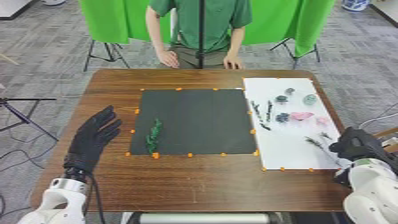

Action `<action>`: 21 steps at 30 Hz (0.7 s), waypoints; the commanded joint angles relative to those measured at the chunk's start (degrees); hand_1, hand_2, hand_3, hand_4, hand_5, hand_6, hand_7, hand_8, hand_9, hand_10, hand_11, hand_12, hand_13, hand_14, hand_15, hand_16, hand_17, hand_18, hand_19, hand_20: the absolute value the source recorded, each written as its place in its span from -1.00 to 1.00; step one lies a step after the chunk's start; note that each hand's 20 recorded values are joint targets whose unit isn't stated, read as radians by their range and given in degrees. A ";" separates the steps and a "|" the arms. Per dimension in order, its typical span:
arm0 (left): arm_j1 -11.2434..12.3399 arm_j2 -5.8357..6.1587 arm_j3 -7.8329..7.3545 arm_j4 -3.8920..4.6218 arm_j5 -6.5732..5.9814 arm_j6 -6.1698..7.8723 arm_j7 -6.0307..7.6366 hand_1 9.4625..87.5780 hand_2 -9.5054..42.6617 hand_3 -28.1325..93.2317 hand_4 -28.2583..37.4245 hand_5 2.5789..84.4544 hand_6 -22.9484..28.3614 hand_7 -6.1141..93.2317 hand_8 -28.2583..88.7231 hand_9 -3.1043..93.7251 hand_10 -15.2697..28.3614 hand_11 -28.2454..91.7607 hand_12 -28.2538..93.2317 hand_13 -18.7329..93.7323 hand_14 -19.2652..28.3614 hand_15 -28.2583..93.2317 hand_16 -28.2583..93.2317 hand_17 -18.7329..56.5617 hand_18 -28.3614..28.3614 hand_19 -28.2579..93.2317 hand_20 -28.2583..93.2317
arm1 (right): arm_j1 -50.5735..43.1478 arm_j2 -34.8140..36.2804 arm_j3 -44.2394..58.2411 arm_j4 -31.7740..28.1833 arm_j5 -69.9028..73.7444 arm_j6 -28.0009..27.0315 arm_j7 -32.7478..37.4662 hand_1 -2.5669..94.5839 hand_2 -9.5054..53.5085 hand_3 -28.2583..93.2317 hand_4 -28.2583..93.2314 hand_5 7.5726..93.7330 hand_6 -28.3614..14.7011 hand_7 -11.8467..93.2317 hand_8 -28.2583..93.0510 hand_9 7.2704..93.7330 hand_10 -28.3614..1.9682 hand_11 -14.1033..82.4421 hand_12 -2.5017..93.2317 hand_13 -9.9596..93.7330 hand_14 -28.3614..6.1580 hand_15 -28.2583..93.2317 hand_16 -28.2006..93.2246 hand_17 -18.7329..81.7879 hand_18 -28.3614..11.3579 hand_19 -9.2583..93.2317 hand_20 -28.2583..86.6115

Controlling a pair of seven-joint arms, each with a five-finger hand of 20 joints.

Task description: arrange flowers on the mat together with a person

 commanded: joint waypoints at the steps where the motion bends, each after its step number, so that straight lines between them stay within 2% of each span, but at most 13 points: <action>1: 0.73 -0.56 0.06 0.45 0.13 -0.52 -0.46 -0.57 -0.69 0.61 -1.00 -0.30 0.05 -0.49 -0.70 -0.49 0.22 -0.11 -0.33 -0.27 0.42 -0.14 -0.57 -0.76 0.76 0.21 -0.49 | -0.02 1.29 0.42 -2.06 -6.23 -3.75 2.02 -0.35 -1.00 0.68 -1.00 0.53 0.31 0.35 -0.76 0.61 0.15 0.62 0.03 0.57 0.00 0.89 0.06 0.05 -0.55 0.83 0.13; 9: 0.57 -0.67 0.05 0.47 0.23 -0.45 -0.59 -0.57 -0.69 0.61 -1.00 -0.30 0.05 -0.48 -0.70 -0.49 0.23 -0.11 -0.33 -0.27 0.41 -0.14 -0.57 -0.76 0.76 0.21 -0.49 | 1.95 1.21 -0.42 -0.96 -4.88 -9.67 3.93 -0.39 -1.00 0.54 -1.00 0.34 0.21 0.17 -0.79 0.32 0.01 0.54 -0.02 0.38 -0.09 0.82 0.00 -0.10 -0.56 0.68 0.13; 13: 0.88 -0.67 0.00 0.39 0.14 -0.33 -0.52 -0.57 -0.70 0.61 -1.00 -0.30 0.06 -0.48 -0.70 -0.49 0.23 -0.11 -0.33 -0.27 0.42 -0.14 -0.57 -0.76 0.76 0.21 -0.49 | 2.99 0.83 -1.40 0.42 -3.41 -11.22 4.37 -0.37 -1.00 0.58 -1.00 0.33 0.20 0.12 -0.78 0.30 -0.01 0.52 -0.03 0.37 -0.08 0.80 -0.02 -0.10 -0.55 0.66 0.13; 18: 0.82 -0.70 0.01 0.49 0.19 -0.27 -0.55 -0.57 -0.70 0.61 -1.00 -0.30 0.06 -0.49 -0.70 -0.49 0.23 -0.11 -0.33 -0.27 0.42 -0.14 -0.57 -0.76 0.76 0.21 -0.49 | 3.30 0.49 -1.72 1.41 0.38 -9.69 3.91 -0.19 -1.00 0.61 -1.00 0.38 0.25 0.07 -0.78 0.34 0.04 0.50 -0.06 0.39 -0.03 0.79 -0.04 -0.07 -0.53 0.65 0.12; 20: 0.82 -0.68 -0.01 0.49 0.13 -0.20 -0.50 -0.57 -0.70 0.61 -1.00 -0.30 0.06 -0.49 -0.70 -0.49 0.23 -0.11 -0.33 -0.27 0.42 -0.14 -0.57 -0.76 0.76 0.21 -0.49 | 3.07 0.45 -2.15 1.56 -0.10 -8.45 3.33 -0.06 -1.00 0.50 -1.00 0.41 0.27 0.04 -0.52 0.38 0.09 0.50 -0.04 0.42 0.02 0.78 -0.04 -0.05 -0.51 0.65 0.11; 21: 0.81 -0.73 -0.04 0.49 0.16 -0.20 -0.48 -0.57 -0.69 0.61 -1.00 -0.30 0.06 -0.49 -0.70 -0.49 0.23 -0.11 -0.33 -0.27 0.42 -0.15 -0.57 -0.76 0.76 0.21 -0.49 | 3.10 0.46 -2.41 1.61 -0.14 -7.91 3.31 0.09 -1.00 0.39 -1.00 0.46 0.29 0.05 -0.39 0.43 0.14 0.50 -0.02 0.46 0.05 0.77 -0.03 -0.03 -0.50 0.66 0.10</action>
